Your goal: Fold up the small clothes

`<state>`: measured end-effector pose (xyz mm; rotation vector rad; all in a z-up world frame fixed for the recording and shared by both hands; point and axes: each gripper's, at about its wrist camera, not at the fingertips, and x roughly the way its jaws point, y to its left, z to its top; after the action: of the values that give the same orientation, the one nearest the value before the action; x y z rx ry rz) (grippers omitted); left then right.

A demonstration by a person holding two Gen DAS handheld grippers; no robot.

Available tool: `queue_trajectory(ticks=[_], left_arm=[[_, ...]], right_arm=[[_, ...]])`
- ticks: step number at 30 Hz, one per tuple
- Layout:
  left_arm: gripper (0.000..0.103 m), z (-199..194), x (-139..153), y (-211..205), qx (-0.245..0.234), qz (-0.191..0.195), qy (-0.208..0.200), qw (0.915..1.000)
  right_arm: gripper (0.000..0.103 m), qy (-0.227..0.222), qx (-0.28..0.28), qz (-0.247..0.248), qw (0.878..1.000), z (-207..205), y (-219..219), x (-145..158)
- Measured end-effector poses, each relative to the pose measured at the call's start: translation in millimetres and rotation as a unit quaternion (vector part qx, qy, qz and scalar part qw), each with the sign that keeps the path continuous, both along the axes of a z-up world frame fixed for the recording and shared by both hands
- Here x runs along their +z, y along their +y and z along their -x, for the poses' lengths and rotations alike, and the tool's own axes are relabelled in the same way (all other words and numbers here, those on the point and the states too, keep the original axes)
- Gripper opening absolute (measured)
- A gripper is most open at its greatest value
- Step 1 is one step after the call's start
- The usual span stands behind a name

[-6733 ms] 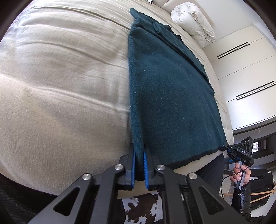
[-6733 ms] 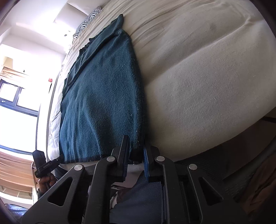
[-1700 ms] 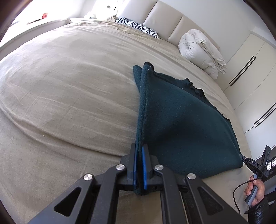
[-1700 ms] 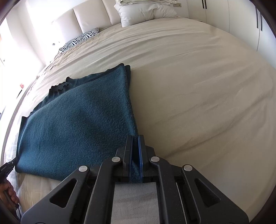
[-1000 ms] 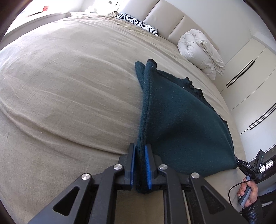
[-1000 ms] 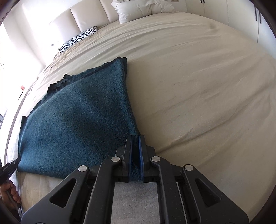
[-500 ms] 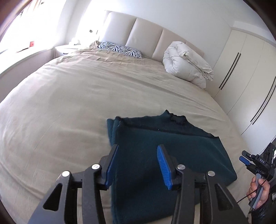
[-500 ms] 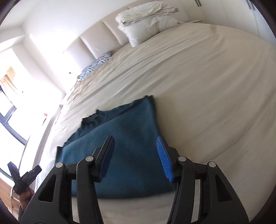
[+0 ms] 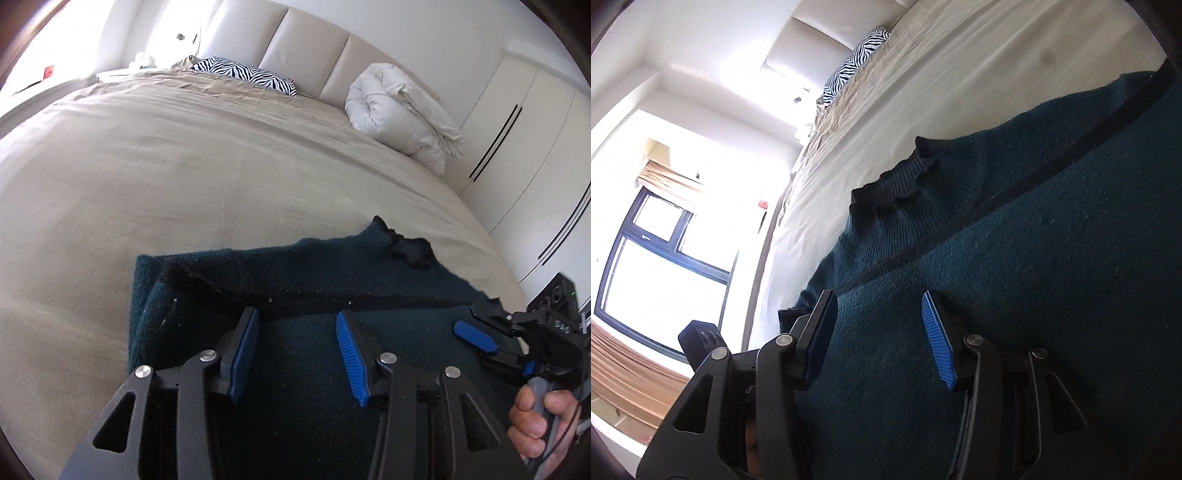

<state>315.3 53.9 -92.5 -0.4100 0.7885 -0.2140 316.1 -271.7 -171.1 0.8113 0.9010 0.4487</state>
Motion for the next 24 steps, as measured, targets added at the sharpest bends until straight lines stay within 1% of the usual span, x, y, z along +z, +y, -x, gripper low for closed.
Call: queue_trajectory(ticks=[1, 3, 4, 5, 6, 8, 9, 11, 12, 13, 14, 15, 16, 17, 19, 20, 21, 22, 23, 24], left_arm=[[0.044, -1.5, -1.2, 2.2, 0.0, 0.008, 0.002, 1.0], [0.044, -1.9, -3.0, 0.3, -0.003, 0.004, 0.002, 1.0], [0.044, -0.9, -2.6, -1.1, -0.003, -0.001, 0.0, 1.0], [0.044, -0.3, -2.6, -2.1, -0.002, -0.003, -0.001, 1.0], [0.044, -0.6, -2.6, -2.7, -0.002, -0.004, -0.001, 1.0], [0.044, 0.2, -2.7, -3.3, -0.003, -0.004, -0.003, 1.0], [0.045, 0.6, -2.9, -3.1, -0.003, -0.003, -0.004, 1.0], [0.045, 0.8, -3.4, -2.8, -0.004, -0.002, -0.006, 1.0], [0.045, 1.0, -3.8, -2.7, -0.004, -0.002, -0.007, 1.0], [0.045, 1.4, -4.0, -2.8, -0.004, -0.002, -0.008, 1.0], [0.045, 2.0, -4.4, -2.7, -0.004, -0.002, -0.009, 0.9999], [0.046, 2.8, -4.8, -3.0, -0.003, -0.003, -0.01, 0.9999], [0.046, 2.8, -5.0, -3.6, -0.003, -0.005, -0.01, 0.9999], [0.046, 2.7, -4.9, -4.4, -0.002, -0.008, -0.01, 0.9999], [0.046, 3.2, -4.0, -7.3, -0.002, -0.016, -0.009, 0.9998], [0.046, 3.1, -3.4, -7.8, -0.002, -0.017, -0.007, 0.9998], [0.046, 3.0, -1.5, -7.8, -0.001, -0.016, -0.004, 0.9999], [0.046, 3.7, 2.7, -8.3, -0.001, -0.019, 0.002, 0.9998], [0.046, 7.9, 10.1, -10.1, 0.003, -0.03, 0.008, 0.9995], [0.046, 17.5, 20.2, -12.8, 0.006, -0.037, 0.002, 0.9993]], right_arm=[[0.03, 0.005, -0.009, -0.022, 1.0, -3.1, -9.1, -4.1], [0.024, 0.005, -0.031, -0.057, 0.998, -5.3, -33.8, -11.1], [0.018, 0.003, -0.051, -0.063, 0.997, -4.6, -49.2, -13.5], [0.014, 0.002, -0.072, -0.071, 0.995, -2.9, -65.7, -15.9], [0.014, 0.004, -0.095, -0.08, 0.992, -0.3, -83.2, -18.5], [0.014, 0.006, -0.145, -0.08, 0.986, 7.8, -118.4, -21.5], [0.012, 0.004, -0.166, -0.076, 0.983, 13.2, -133.9, -21.5], [0.011, 0.001, -0.205, -0.053, 0.977, 25.9, -158.1, -17.8], [0.011, 0.006, -0.227, -0.033, 0.973, 32.6, -168.4, -15.9], [0.011, 0.012, -0.247, -0.024, 0.969, 39.7, -179.1, -15.7], [0.013, 0.015, -0.26, -0.03, 0.965, 46.6, -187.7, -15.6], [0.017, 0.02, -0.268, -0.031, 0.963, 53.8, -192.2, -13.0], [0.018, 0.023, -0.275, -0.017, 0.961, 61.2, -190.5, -5.9], [0.02, 0.011, -0.27, 0.0, 0.963, 68.0, -184.0, 5.1], [0.03, -0.029, -0.231, 0.034, 0.972, 77.5, -153.9, 31.5], [0.05, -0.047, -0.207, 0.047, 0.976, 82.1, -134.1, 43.8], [0.074, -0.062, -0.181, 0.055, 0.98, 87.7, -115.0, 54.2], [0.078, -0.074, -0.154, 0.06, 0.983, 89.7, -92.2, 59.9], [0.078, -0.083, -0.126, 0.061, 0.987, 89.7, -68.1, 62.8], [0.078, -0.085, -0.092, 0.047, 0.991, 87.4, -44.5, 61.5]])
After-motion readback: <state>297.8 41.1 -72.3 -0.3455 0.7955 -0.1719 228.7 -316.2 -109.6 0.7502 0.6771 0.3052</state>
